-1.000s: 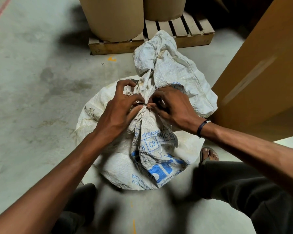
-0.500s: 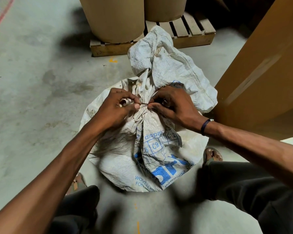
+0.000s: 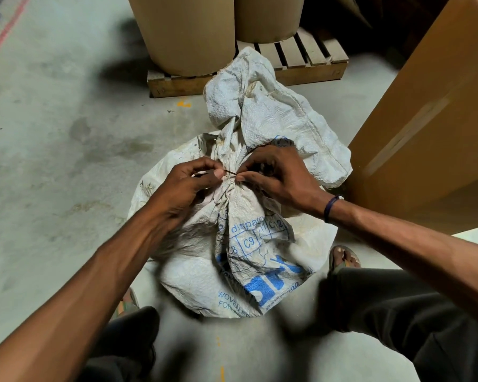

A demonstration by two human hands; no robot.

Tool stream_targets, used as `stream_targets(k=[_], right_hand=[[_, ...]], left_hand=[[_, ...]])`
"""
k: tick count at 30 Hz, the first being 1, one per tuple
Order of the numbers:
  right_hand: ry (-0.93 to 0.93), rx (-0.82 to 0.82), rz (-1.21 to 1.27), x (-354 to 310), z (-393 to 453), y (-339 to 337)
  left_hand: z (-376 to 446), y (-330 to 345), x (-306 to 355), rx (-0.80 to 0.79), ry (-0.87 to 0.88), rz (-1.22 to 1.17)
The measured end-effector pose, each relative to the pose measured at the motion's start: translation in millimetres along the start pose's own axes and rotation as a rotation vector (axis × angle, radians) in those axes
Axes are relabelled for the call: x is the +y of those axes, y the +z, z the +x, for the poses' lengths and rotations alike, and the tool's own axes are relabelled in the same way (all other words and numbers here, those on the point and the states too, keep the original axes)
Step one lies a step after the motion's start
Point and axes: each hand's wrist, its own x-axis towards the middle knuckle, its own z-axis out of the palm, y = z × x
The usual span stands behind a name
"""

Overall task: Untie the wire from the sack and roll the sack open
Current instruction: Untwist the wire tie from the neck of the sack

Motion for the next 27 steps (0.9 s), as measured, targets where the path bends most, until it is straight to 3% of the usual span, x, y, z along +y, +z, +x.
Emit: stream_targets(k=[4, 8, 10, 14, 24, 27], right_hand=[[-0.034, -0.017, -0.036, -0.1, -1.4, -3.5], [-0.071, -0.035, -0.084, 2.5, -6.8, -8.1], [-0.086, -0.054, -0.091, 2.7, -9.4, -7.8], [-0.097, -0.063, -0.089, 1.1, -11.9, -7.2], [-0.076, -0.022, -0.05, 9.7, -6.6, -19.0], [-0.082, -0.065, -0.061, 8.0, -6.8, -16.3]], left_hand=[[2.1, -1.2, 5.9, -0.018, -0.008, 0.001], [6.5, -0.5, 7.6, 0.046, 0.256, 0.64], [6.8, 0.9, 6.4, 0.027, 0.311, 0.719], [2.3, 4.1, 6.2, -0.014, 0.36, 0.749], [3.3, -28.3, 19.9, -0.118, 0.134, 0.44], [4.9, -21.8, 13.0, -0.078, 0.115, 0.362]])
